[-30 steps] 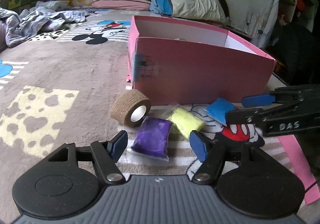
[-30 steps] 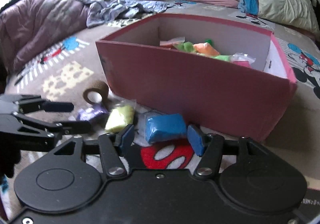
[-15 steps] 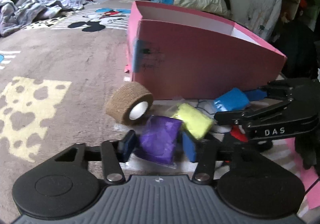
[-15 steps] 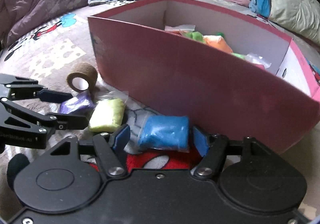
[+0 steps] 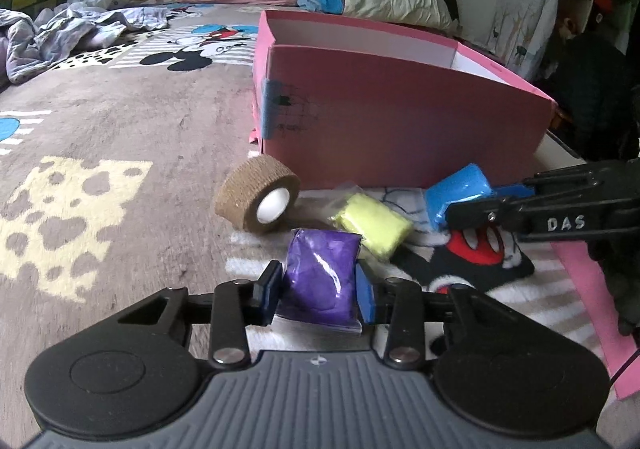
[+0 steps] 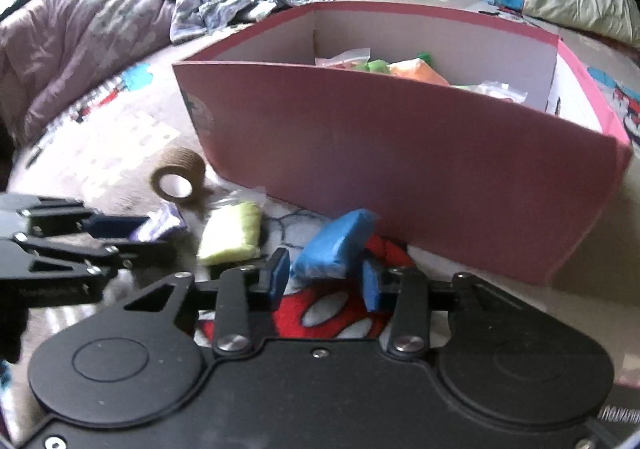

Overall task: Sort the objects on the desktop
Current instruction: 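Carry the purple packet into the pink box and open the left tool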

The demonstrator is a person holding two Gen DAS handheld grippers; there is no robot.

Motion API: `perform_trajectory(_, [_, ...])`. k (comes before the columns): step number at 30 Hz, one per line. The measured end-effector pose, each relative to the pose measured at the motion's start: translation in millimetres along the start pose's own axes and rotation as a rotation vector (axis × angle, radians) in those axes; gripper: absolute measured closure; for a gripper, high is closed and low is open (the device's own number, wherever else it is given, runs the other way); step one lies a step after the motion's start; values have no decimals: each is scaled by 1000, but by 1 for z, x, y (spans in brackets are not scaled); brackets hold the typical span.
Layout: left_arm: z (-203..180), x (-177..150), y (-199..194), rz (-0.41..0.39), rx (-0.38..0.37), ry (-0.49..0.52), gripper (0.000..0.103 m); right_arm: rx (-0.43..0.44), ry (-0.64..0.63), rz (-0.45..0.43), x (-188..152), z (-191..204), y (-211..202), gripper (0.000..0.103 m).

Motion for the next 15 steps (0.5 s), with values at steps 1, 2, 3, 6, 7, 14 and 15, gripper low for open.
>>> perform_trajectory(1, [0,-1,-1,1,-1,-1,66,6,9,-4,-1,0,-2,75])
perform_trajectory(2, [-1,-1,-3,2,-3,-4,66,17,23,-10,-2,1,-5,78])
perform_trajectory(3, [-1,-2,-5,2,-6,-8,66,35,46,-17,-3,1,-8,79])
perform_trajectory(6, [-2,-2,-10,1,-5,-12,66,75,115,-41,-6,-1,-15,80])
perform_trajectory(7, [-3,-2,-11,1,-4,-13,66,88,146,-39,-7,-4,-15,80])
perform_trajectory(14, [-8,4,-18,-8,-10,-6,67,143,409,-63,-7,-24,-2,54])
perform_trajectory(15, [-9,6,-19,-12,-9,-2,67,148,446,-69,-7,-27,-1,54])
Point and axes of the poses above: each gripper's, at about its wrist camera, not at the fingertips, and y roughly the way its jaws point, z to its left, x to its top, the point moved 7 cm from there along y, roughly the way its jaws point, and after that the axes turned 3 degrees about x, right-handed, at the moved point
